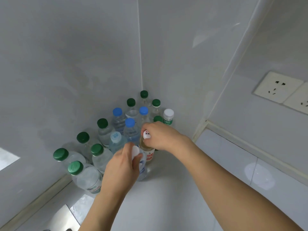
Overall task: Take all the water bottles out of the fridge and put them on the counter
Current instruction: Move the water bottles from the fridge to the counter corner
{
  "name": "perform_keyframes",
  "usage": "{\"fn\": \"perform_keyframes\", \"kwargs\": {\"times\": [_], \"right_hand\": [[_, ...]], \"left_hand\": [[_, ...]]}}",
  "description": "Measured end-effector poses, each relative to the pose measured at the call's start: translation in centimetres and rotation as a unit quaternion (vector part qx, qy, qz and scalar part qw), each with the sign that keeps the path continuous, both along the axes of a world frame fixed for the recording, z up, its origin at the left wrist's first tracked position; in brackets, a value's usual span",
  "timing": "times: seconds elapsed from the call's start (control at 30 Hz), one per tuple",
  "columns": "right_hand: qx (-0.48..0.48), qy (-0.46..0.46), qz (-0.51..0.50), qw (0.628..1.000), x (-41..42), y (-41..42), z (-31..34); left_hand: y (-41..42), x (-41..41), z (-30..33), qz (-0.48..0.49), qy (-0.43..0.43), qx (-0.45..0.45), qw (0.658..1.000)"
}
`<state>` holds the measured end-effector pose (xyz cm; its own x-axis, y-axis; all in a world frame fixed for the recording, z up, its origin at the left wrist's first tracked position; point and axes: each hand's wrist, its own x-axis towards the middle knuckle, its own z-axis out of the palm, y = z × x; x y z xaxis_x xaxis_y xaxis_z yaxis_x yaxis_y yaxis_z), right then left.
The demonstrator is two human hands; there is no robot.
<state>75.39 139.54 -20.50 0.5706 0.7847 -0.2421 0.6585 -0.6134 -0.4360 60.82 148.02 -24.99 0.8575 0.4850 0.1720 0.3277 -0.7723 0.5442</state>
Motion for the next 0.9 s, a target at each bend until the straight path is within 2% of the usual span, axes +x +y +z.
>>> {"fn": "perform_keyframes", "kwargs": {"times": [0.23, 0.6, 0.77, 0.9], "right_hand": [[0.018, -0.025, 0.008, 0.999, 0.4, 0.6, -0.8], [0.033, -0.013, -0.013, 0.999, 0.0, 0.5, -1.5], [0.065, 0.007, -0.046, 0.997, -1.1, -0.9, -1.5], [0.088, -0.004, -0.088, 0.992, -2.5, -3.4, -0.8]], "left_hand": [[1.7, 0.8, -1.1, 0.014, -0.017, 0.057, 0.998], [1.5, 0.9, -1.9, 0.032, -0.029, 0.044, 0.998], [0.9, 1.1, -1.0, 0.04, 0.011, 0.016, 0.999], [0.6, 0.9, 0.2, 0.024, 0.042, 0.043, 0.998]]}}
